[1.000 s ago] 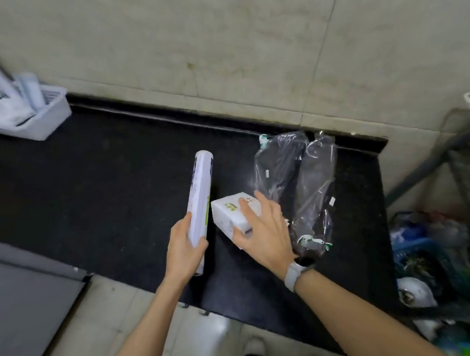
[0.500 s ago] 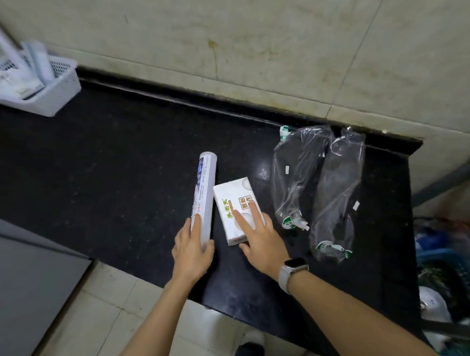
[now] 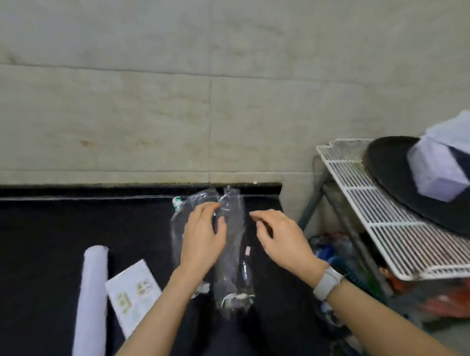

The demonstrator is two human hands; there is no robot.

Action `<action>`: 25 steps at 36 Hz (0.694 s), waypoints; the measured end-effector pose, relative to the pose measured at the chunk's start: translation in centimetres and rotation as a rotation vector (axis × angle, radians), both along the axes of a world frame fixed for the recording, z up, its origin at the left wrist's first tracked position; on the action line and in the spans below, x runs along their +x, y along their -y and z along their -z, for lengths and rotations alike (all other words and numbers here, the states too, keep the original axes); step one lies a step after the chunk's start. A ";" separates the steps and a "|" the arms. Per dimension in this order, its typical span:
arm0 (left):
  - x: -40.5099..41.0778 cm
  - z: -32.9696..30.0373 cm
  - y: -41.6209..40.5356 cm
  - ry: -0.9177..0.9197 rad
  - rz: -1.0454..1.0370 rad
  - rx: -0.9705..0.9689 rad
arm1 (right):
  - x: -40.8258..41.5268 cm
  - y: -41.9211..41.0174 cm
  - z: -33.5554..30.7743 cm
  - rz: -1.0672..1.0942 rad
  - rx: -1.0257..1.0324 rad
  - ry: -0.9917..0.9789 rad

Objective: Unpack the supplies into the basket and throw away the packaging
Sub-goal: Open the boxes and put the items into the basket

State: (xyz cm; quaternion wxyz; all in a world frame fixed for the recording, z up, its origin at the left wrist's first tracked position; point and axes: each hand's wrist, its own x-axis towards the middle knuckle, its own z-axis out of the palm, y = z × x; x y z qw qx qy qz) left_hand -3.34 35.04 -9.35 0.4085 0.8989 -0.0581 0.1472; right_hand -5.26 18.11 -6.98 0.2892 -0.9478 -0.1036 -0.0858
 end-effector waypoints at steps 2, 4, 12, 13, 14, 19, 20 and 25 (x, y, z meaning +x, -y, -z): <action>1.7 -1.9 4.3 0.041 0.107 0.012 | 0.1 4.0 -2.0 0.080 -0.006 0.055; 3.0 -3.8 8.9 0.080 0.212 0.031 | 0.0 8.2 -3.9 0.165 -0.023 0.094; 6.5 -7.0 25.7 0.072 0.563 0.204 | 0.4 24.7 -7.2 0.533 -0.086 0.129; 6.9 -6.7 27.4 0.054 0.577 0.268 | 0.9 26.4 -7.2 0.594 -0.117 0.104; 7.3 -6.4 29.0 0.031 0.583 0.336 | 1.4 27.9 -7.2 0.653 -0.144 0.070; 8.6 -4.0 33.8 -0.121 0.579 0.621 | 4.5 32.5 -6.6 0.796 -0.170 -0.142; 8.7 -3.5 34.2 -0.130 0.566 0.644 | 5.0 33.0 -6.4 0.796 -0.166 -0.173; 8.9 -2.4 34.1 -0.079 0.533 0.641 | 6.2 33.6 -5.3 0.790 -0.108 -0.174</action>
